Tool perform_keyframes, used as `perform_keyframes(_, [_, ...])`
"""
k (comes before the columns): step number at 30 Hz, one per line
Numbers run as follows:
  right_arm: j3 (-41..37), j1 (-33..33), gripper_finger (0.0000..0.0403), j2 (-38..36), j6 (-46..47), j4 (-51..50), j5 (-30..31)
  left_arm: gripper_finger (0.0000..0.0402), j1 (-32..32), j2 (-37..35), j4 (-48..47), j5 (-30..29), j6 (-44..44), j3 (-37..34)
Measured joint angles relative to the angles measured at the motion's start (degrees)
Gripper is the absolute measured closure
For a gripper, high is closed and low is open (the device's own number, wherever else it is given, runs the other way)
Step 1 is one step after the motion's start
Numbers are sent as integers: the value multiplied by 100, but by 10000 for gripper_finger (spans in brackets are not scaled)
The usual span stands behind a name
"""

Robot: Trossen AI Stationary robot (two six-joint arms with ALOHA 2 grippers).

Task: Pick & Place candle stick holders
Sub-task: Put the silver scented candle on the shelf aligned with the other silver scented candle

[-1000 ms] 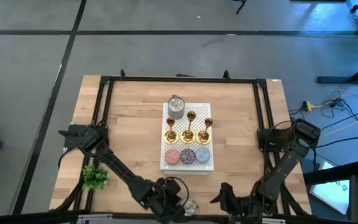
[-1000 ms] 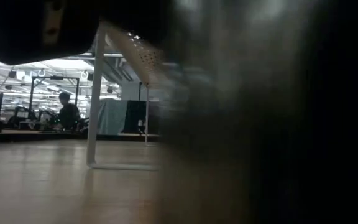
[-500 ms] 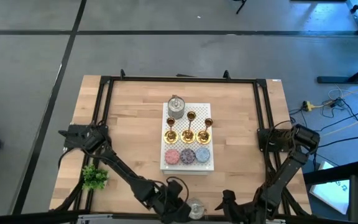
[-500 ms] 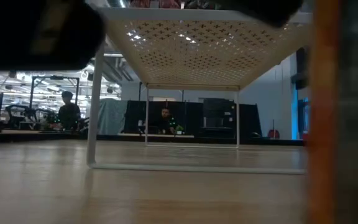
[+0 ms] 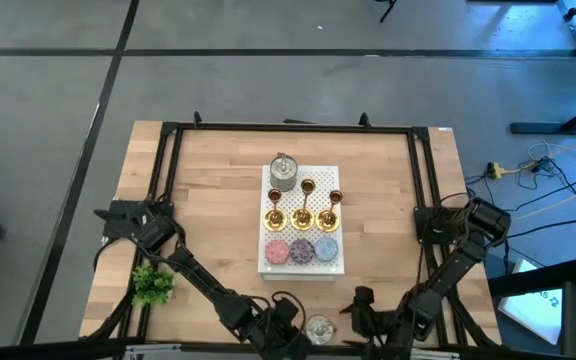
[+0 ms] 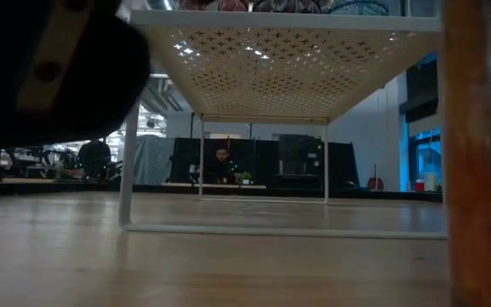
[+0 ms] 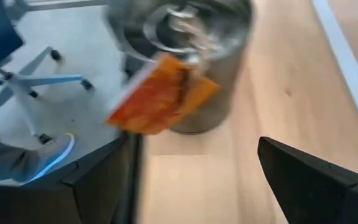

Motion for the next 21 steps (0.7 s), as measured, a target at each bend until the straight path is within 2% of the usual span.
perform_keyframes(7, [-273,-313,51,0,210,528,-162,400,104,0,320,36,242,2])
perform_keyframes(14, [-294,-489,51,5,-479,1179,-289,400,223,0,375,112,409,2])
perform_keyframes(21, [-298,-557,50,267,-710,1762,-302,400,326,0,420,448,604,2])
